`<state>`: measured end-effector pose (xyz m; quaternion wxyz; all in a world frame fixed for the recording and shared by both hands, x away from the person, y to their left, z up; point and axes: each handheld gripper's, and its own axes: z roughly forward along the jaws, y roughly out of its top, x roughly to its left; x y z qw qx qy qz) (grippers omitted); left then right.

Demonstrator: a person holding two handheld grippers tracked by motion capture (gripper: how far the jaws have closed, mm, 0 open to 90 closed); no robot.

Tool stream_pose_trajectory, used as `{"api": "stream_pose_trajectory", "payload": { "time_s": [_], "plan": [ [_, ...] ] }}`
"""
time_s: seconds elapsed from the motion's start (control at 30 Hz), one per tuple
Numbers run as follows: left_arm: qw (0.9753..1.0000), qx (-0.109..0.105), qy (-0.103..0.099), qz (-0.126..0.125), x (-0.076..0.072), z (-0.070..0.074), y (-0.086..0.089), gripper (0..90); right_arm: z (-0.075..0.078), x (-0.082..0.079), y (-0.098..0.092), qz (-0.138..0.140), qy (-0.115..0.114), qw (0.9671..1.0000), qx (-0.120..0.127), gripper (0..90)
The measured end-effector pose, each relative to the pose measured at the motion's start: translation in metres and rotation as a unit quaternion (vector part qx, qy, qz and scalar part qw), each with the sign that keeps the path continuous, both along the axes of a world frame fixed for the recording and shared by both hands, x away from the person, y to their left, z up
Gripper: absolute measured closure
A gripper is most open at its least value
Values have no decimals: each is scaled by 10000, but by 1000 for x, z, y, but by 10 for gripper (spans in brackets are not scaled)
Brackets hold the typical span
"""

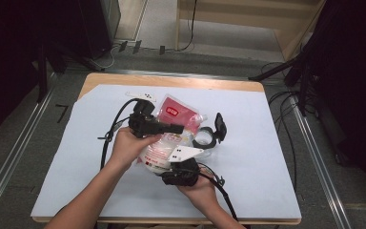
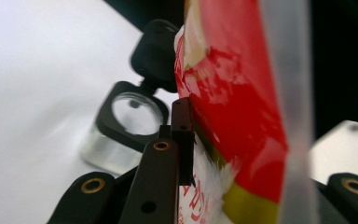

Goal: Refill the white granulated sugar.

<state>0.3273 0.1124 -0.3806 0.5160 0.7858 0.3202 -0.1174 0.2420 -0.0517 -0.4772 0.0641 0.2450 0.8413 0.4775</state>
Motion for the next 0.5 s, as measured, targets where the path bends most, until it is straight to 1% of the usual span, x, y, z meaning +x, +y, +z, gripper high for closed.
{"api": "stream_pose_trajectory", "payload": {
  "time_s": [0.03, 0.07, 0.1, 0.13, 0.17, 0.2, 0.23, 0.3, 0.37, 0.47, 0.5],
  "plan": [
    [9999, 124, -38, 59, -2, 1, -3, 811, 0, -1, 0, -33, -2, 10000, -20, 545],
    [9997, 217, -82, 70, -3, 1, -5, 799, 0, -1, 1, -56, -18, 9999, -85, 555],
    [9994, 325, -122, 39, -4, 1, -8, 793, -1, -1, 1, -63, 6, 9999, -97, 557],
    [9992, 368, -120, 26, -5, 1, -10, 786, -1, -1, 2, -31, 111, 9999, -52, 559],
    [9990, 437, -133, -1, -5, 1, -11, 783, -2, -2, 2, -26, 108, 9999, -55, 560],
    [9984, 532, -189, 2, -6, 1, -13, 783, -3, -2, 3, -19, 135, 9999, -54, 561],
    [9980, 604, -203, -4, -6, 1, -14, 781, -3, -3, 3, -15, 200, 9998, -36, 561],
    [9982, 590, -123, 7, -6, 1, -15, 776, -3, -4, 5, 28, 253, 9997, -35, 553],
    [9984, 564, -59, 48, -7, 1, -17, 772, -3, -5, 7, 9, 181, 9998, -98, 536],
    [9975, 698, -58, 79, -7, 1, -19, 765, -3, -7, 9, -55, 69, 9998, -196, 538],
    [9972, 746, -36, 58, -7, 0, -20, 758, -2, -7, 10, -61, 123, 9997, -214, 547]
  ]
}}
